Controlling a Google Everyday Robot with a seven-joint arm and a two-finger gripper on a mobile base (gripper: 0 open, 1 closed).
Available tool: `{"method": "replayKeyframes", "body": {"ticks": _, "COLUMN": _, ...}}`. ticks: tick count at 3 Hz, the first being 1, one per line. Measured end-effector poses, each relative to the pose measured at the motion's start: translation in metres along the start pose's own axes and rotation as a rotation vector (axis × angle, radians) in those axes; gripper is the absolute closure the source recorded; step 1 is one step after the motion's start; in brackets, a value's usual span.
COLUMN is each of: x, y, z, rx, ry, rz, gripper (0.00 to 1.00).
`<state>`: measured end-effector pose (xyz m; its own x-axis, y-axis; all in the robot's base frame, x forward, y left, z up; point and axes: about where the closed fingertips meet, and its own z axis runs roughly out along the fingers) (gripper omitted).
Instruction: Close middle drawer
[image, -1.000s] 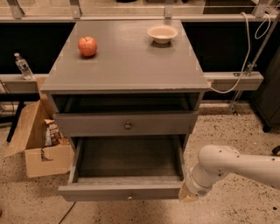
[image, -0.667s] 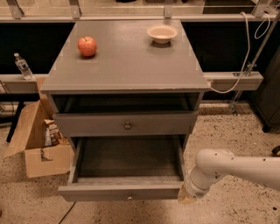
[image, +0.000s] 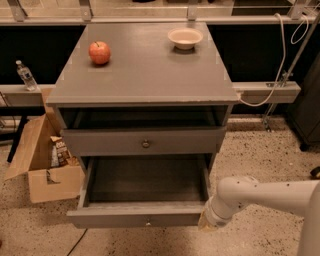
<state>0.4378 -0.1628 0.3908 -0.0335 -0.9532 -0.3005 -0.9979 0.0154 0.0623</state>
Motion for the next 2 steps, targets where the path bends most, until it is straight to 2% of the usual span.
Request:
{"method": "replayKeyframes", "body": {"ticks": 1, "x": -0.001, "y": -0.010, "z": 0.009, "rx": 0.035, "ry": -0.010, "rz": 0.002, "gripper": 1.00}}
{"method": "replayKeyframes", "body": {"ticks": 2, "x": 0.001, "y": -0.028, "z": 0.016, "rx": 0.104, "ry": -0.018, "rz": 0.010, "gripper": 1.00}}
